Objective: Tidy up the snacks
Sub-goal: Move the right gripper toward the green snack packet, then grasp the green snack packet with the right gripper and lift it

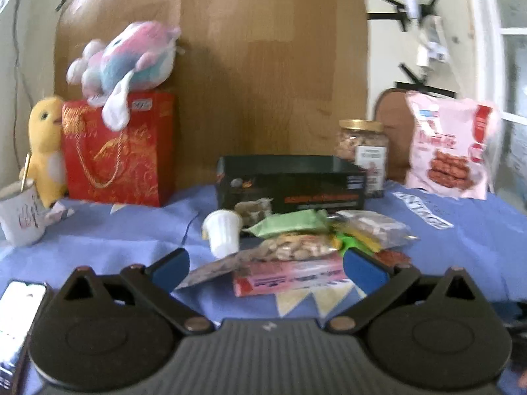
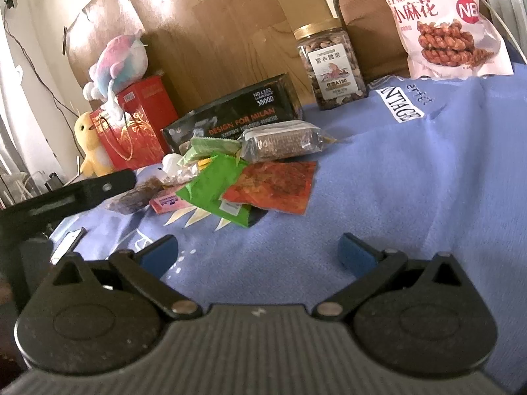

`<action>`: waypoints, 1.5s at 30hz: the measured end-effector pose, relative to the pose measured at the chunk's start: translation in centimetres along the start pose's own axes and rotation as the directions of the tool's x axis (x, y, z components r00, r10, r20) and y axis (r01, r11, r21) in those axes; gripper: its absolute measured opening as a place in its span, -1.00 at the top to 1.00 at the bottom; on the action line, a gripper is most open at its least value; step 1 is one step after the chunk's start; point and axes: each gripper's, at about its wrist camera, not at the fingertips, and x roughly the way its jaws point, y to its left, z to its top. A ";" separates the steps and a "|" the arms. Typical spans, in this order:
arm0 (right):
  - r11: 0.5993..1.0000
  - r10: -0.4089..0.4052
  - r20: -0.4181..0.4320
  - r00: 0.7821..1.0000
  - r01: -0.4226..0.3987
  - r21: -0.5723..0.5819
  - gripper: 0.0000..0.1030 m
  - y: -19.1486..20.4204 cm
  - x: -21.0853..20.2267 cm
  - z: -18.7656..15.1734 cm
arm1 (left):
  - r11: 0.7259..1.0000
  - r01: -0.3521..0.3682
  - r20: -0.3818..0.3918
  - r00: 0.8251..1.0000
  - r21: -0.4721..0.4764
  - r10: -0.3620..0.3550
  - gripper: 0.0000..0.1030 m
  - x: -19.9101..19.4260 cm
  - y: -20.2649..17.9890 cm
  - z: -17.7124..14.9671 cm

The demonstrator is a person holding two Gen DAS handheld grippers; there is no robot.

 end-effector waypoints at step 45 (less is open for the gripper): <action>0.946 -0.102 -0.015 0.995 0.092 -0.312 0.95 1.9 4.4 3.1 | 0.982 0.024 -0.001 1.000 -0.186 -0.024 -1.00 1.2 3.6 -1.3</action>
